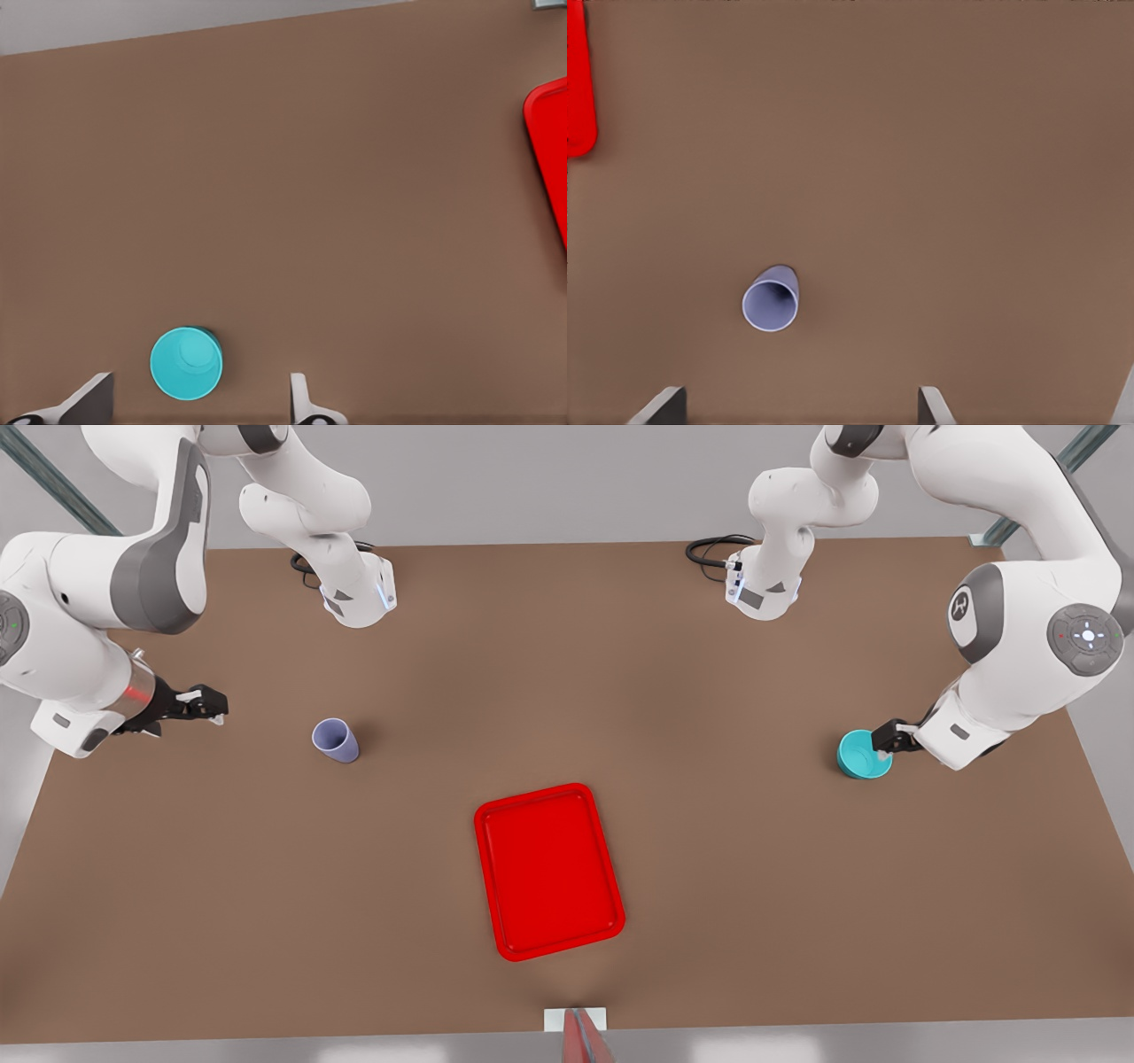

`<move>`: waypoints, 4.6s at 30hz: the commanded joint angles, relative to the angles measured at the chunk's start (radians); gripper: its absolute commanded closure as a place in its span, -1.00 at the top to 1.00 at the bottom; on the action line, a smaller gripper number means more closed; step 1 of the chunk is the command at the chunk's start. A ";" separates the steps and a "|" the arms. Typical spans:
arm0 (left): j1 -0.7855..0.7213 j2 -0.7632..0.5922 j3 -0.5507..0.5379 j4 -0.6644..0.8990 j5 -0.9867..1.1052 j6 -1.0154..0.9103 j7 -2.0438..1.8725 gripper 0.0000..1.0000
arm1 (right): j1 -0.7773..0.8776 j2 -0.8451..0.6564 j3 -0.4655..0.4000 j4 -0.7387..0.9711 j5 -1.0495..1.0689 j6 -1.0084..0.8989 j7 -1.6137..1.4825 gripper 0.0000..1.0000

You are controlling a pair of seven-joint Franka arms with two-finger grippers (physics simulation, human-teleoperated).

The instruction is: Place the bowl on the tray with the left arm and the cup on the tray with the right arm

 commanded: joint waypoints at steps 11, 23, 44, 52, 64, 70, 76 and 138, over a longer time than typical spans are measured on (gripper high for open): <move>0.000 0.024 0.327 -0.598 -0.381 0.462 0.594 1.00 | 0.003 0.009 0.000 0.000 0.000 0.000 0.000 1.00; 0.011 0.232 0.443 -0.603 -0.499 0.514 0.809 1.00 | 0.005 0.009 0.000 -0.001 0.000 -0.002 -0.002 1.00; 0.029 0.351 0.449 -0.591 -0.545 0.531 0.848 -0.43 | 0.005 0.018 0.000 -0.005 0.000 -0.002 -0.008 1.00; 0.029 0.363 0.449 -0.568 -0.548 0.520 0.844 -0.57 | 0.005 0.020 0.000 -0.006 0.001 -0.003 -0.008 1.00; -0.132 0.285 0.315 -0.379 -0.564 0.354 0.421 -0.57 | -0.006 0.043 -0.003 -0.021 0.001 -0.005 -0.011 1.00; -0.336 0.350 0.229 -0.226 -0.666 0.429 -0.064 -0.57 | -0.014 -0.049 -0.038 -0.543 0.066 0.406 0.048 1.00; -0.414 0.555 0.146 0.018 -0.717 0.595 -0.412 -0.57 | -0.017 -0.143 -0.038 -0.867 0.066 0.658 0.048 1.00; 0.043 0.055 -0.178 0.072 0.022 -0.060 -0.198 1.00 | 0.155 0.138 0.101 -0.499 0.113 0.678 0.035 -0.57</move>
